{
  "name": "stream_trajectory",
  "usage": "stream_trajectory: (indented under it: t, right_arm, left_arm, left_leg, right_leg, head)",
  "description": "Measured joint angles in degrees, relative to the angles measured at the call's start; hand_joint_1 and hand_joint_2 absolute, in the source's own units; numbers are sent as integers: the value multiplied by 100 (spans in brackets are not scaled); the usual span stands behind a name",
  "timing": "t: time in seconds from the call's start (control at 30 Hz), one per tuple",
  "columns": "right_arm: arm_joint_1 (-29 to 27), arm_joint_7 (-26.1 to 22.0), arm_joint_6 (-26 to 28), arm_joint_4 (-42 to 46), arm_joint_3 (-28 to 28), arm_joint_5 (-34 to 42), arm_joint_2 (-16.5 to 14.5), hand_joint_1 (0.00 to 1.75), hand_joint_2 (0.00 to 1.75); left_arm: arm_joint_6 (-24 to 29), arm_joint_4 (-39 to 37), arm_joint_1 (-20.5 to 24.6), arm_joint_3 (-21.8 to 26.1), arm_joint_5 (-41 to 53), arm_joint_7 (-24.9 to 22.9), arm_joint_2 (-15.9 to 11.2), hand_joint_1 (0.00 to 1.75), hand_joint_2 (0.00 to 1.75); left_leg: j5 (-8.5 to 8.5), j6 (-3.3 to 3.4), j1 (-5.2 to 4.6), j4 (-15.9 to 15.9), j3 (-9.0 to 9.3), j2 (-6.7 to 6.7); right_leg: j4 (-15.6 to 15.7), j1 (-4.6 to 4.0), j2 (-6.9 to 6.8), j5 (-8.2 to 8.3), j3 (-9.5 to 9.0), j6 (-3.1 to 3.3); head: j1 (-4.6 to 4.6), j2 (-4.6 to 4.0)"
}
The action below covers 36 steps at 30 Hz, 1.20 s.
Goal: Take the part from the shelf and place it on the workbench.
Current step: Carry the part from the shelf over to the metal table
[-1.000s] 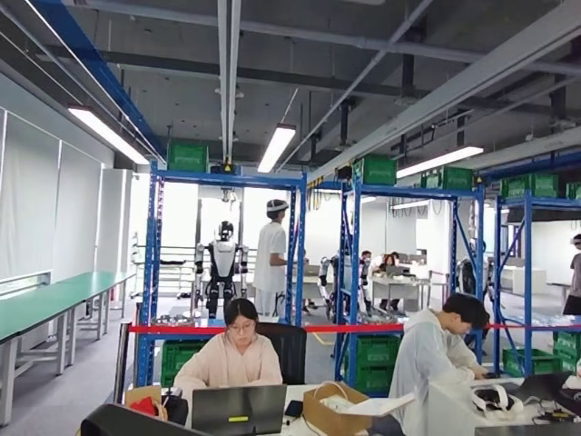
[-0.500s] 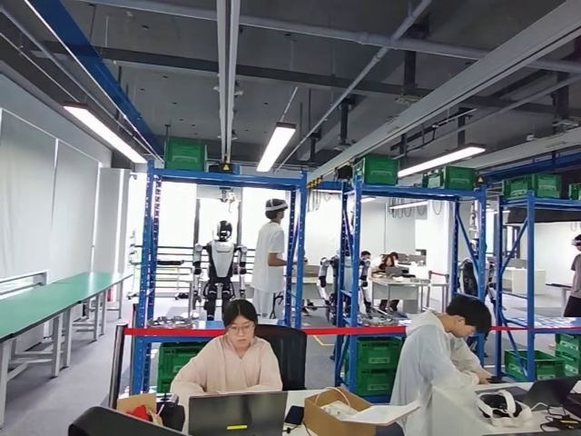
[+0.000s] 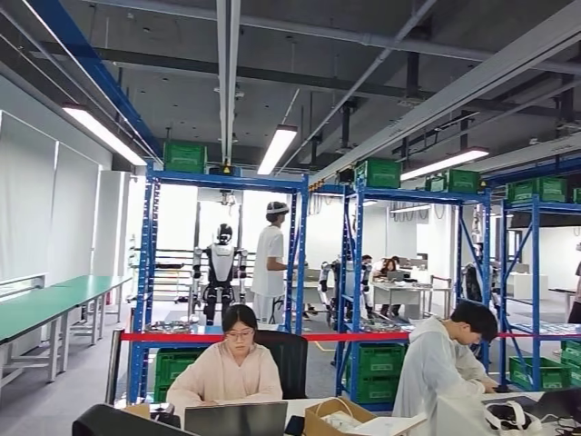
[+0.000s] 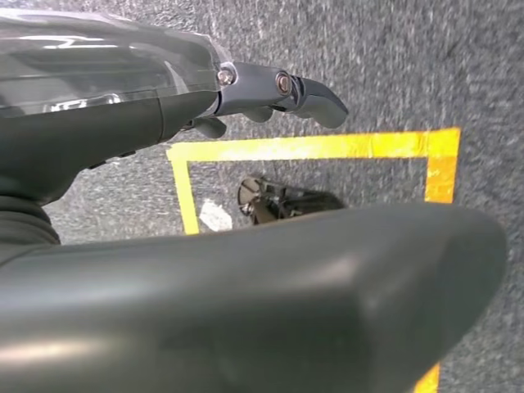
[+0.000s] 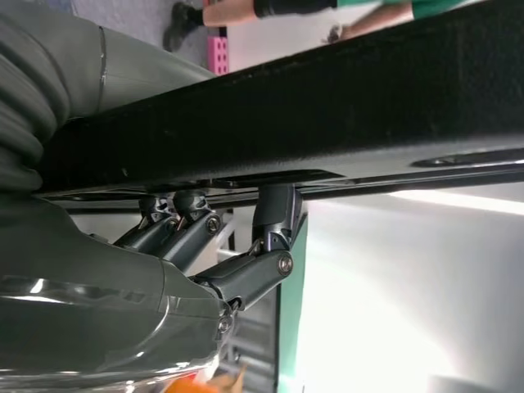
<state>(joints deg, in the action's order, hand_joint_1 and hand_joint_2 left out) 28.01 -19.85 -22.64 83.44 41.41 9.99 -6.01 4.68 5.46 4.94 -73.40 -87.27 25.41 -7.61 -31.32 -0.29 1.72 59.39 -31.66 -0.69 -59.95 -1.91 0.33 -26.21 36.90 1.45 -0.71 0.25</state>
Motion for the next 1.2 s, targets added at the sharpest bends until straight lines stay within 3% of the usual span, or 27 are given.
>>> stream_trajectory:
  t: [0.07,0.1,0.2,0.23,0.27,0.33,0.37,0.4,0.53,0.6,0.63,0.7,0.73,0.77,0.8,0.87,0.9,0.93,1.0,1.1,1.13,1.2]
  right_arm:
    - [-1,-2,1,7,-1,2,-10,175,175]
    - [3,-3,2,9,-2,2,-15,175,175]
    - [-13,-4,2,-8,2,1,-14,175,175]
    - [-29,-3,1,-16,4,1,-13,175,175]
    - [-41,-3,0,-22,7,0,-11,175,175]
    - [-40,-2,-1,-25,10,0,-11,175,175]
    - [-29,-2,-1,-27,11,0,-10,175,175]
    - [-15,-1,-1,-28,14,-1,-11,175,175]
    - [7,4,-1,-22,30,-5,-15,175,175]
    - [37,4,-3,-14,34,-4,-16,175,175]
    - [56,5,-7,-11,37,-4,-16,175,175]
    - [72,14,-14,-15,45,-4,-8,175,175]
    - [66,22,-16,-18,50,-4,-1,175,175]
    - [59,30,-17,-21,52,-4,7,175,175]
    - [60,34,-18,-22,54,-4,12,175,175]
    - [79,37,-9,-21,54,-17,16,175,175]
    - [97,33,23,-19,54,-70,16,175,175]
    - [127,28,96,-16,56,-193,18,175,175]
    - [217,23,324,-7,58,-578,20,175,175]
    - [345,31,506,43,58,-891,4,175,175]
    - [376,32,518,56,60,-909,-6,175,175]
    - [405,39,529,58,66,-937,-18,175,175]
  left_arm:
    - [-2,0,1,-6,0,2,0,0,175]
    - [-3,0,4,-8,0,3,0,0,175]
    - [-1,-2,-6,-11,0,3,-10,0,175]
    - [1,-2,-16,-13,0,2,-14,0,175]
    - [2,-2,-26,-14,0,2,-16,0,175]
    - [2,-2,-29,-15,0,2,-18,0,175]
    - [1,-2,-23,-15,0,2,-17,0,175]
    - [1,-2,-14,-15,0,3,-16,0,175]
    - [1,-2,-22,-16,0,5,-11,0,175]
    - [2,-2,-23,-17,0,5,-8,0,175]
    - [3,-2,-19,-17,0,4,-7,0,175]
    - [8,-2,-13,-17,0,-11,-9,0,175]
    - [11,-2,-16,-17,0,-22,-9,0,175]
    - [14,-2,-21,-17,0,-34,-9,0,175]
    - [15,-2,-25,-17,0,-42,-9,0,175]
    - [16,-2,-25,-17,1,-49,-5,0,175]
    - [17,-2,-18,-17,1,-57,1,0,175]
    - [21,-2,-12,-17,1,-73,9,0,175]
    - [41,-2,-5,-17,0,-115,20,0,175]
    - [64,-2,-2,-17,1,-146,21,0,175]
    - [67,-2,4,-18,1,-150,21,0,175]
    - [69,-2,5,-19,0,-170,16,0,175]
  left_leg:
    - [-59,-26,-16,37,5,16]
    - [-137,-32,-25,208,-71,21]
    - [-445,-63,-30,1239,-703,25]
    - [-426,-81,-26,1451,-892,25]
    - [-291,-98,-19,1461,-983,27]
    - [239,-126,0,895,-861,37]
    - [443,-132,-5,589,-745,43]
    - [530,-113,-11,335,-639,48]
    - [398,34,-33,143,-535,34]
    - [351,94,-16,133,-485,28]
    - [323,116,-13,128,-452,27]
    - [255,131,-17,128,-380,27]
    - [216,132,-22,128,-333,25]
    - [174,130,-27,128,-278,20]
    - [128,126,-30,127,-212,13]
    - [38,108,-24,110,-69,-3]
    - [6,91,-17,93,-15,-10]
    - [-11,68,-4,72,15,-14]
    - [-13,15,12,8,39,-12]
    - [-93,-36,-8,4,51,7]
    - [-189,-41,-15,202,-51,12]
    - [-419,-64,-16,904,-463,16]
  right_leg:
    - [197,34,-18,-24,-141,38]
    - [290,54,-27,-35,-225,49]
    - [345,70,-33,-128,-384,73]
    - [343,71,-26,-175,-438,74]
    - [341,72,-18,-227,-504,69]
    - [319,82,-7,-359,-660,32]
    - [292,77,-7,-434,-721,-1]
    - [257,72,-4,-500,-750,-34]
    - [187,71,1,-624,-742,-116]
    - [-66,92,-4,-764,-639,-178]
    - [-368,109,-7,-878,-483,-211]
    - [-1202,141,-9,-1097,41,-255]
    - [-1500,147,-9,-1107,279,-257]
    - [-1603,145,-8,-1008,430,-246]
    - [-1448,135,-7,-782,459,-220]
    - [-720,88,-1,-219,265,-148]
    - [-398,54,1,-22,153,-111]
    - [-205,23,4,72,83,-83]
    - [-106,-15,8,78,49,-40]
    - [222,33,-6,45,-156,26]
    - [329,55,-15,29,-236,45]
    - [379,63,-27,-5,-301,68]
  head:
    - [3,-2]
    - [5,-3]
    - [9,-5]
    - [9,-6]
    - [9,-7]
    - [9,-8]
    - [9,-9]
    - [8,-9]
    - [8,-9]
    - [9,-10]
    - [9,-11]
    - [8,-12]
    - [7,-12]
    - [7,-12]
    - [7,-12]
    - [9,-12]
    - [8,-11]
    - [9,-10]
    - [7,-9]
    - [9,-10]
    - [10,-11]
    - [12,-12]
